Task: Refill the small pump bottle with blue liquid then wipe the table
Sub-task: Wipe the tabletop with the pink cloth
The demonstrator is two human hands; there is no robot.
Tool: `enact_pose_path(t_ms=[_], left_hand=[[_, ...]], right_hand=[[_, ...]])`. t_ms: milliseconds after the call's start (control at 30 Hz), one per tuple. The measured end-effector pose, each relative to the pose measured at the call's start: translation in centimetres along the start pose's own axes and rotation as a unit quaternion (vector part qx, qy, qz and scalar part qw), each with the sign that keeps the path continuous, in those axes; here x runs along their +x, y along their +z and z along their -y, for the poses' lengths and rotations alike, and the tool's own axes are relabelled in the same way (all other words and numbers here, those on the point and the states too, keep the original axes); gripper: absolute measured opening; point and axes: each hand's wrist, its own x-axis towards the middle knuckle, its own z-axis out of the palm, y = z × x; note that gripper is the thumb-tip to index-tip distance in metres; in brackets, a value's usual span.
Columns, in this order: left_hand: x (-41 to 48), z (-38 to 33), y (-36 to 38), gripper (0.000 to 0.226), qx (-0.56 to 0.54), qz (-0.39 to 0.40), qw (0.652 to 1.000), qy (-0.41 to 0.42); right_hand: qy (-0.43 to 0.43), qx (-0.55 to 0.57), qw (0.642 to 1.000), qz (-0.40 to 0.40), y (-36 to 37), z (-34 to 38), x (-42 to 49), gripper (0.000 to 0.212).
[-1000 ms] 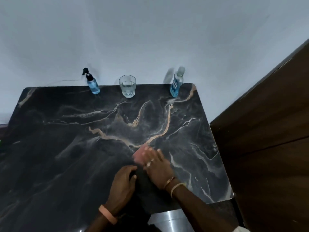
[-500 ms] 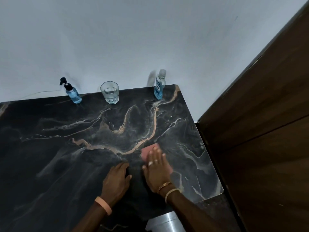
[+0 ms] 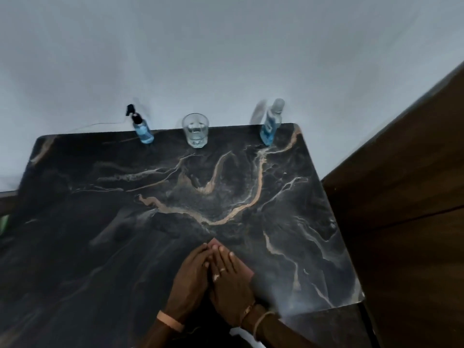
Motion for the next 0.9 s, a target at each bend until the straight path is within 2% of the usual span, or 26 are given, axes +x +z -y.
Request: enact_pose_path(t_ms=[100,167,233,267,400,467,500,600,633,667,700,800,900], left_hand=[[-0.5,1.0,-1.1,0.033,-0.011,-0.048,0.999,-0.02],[-0.7,1.8,-1.7,0.031,0.026,-0.038,0.998,-0.053],[-0.9,2.0,-2.0,0.031,0.046,-0.024,0.997,-0.058],[-1.0,2.0,-2.1,0.032,0.046,-0.019,0.997,-0.051],[-1.0,1.8,-2.3,0.032,0.034,-0.029,0.998,-0.034],[-1.0,1.9,-2.5,0.033,0.043,-0.026,0.998,-0.037],[-1.0,2.0,-2.5,0.033,0.048,-0.024,0.998,-0.038],[-0.9,2.2,-2.8,0.032,0.055,-0.023,0.997,-0.04],[-0.8,2.3,-3.0,0.032,0.051,-0.022,0.998,-0.042],[-0.8,2.6,-3.2,0.031,0.045,-0.02,0.998,-0.041],[-0.9,3.0,-3.4,0.031,0.036,-0.019,0.998,-0.04],[-1.2,3.9,-4.7,0.031,0.0,-0.029,0.999,-0.038],[-0.9,5.8,-7.0,0.027,0.008,-0.082,0.995,-0.062]], right_hand=[[-0.013,-0.097,0.995,-0.031,-1.2,-0.7,3.7,0.054],[0.052,-0.072,0.996,-0.007,-2.5,-1.7,6.3,0.055],[0.13,-0.018,0.991,-0.021,-2.5,-1.1,6.6,0.056],[0.136,0.001,0.99,-0.024,-1.7,-0.2,6.0,0.057],[-0.052,-0.061,0.996,0.027,1.0,0.5,3.0,0.058],[-0.087,-0.104,0.991,0.005,0.2,-1.8,5.5,0.058],[-0.061,-0.112,0.992,0.003,-0.7,-2.6,6.7,0.059],[0.139,-0.03,0.989,-0.032,-2.2,-3.1,7.8,0.056],[0.182,-0.01,0.982,-0.047,-2.1,-2.2,7.3,0.056],[0.19,-0.013,0.981,-0.047,-1.5,-0.4,6.2,0.058],[0.167,-0.022,0.985,-0.031,-0.7,1.6,4.8,0.061],[0.023,-0.046,0.998,0.044,1.3,5.7,2.6,0.067],[-0.101,-0.07,0.991,0.061,0.2,5.2,8.9,0.064]])
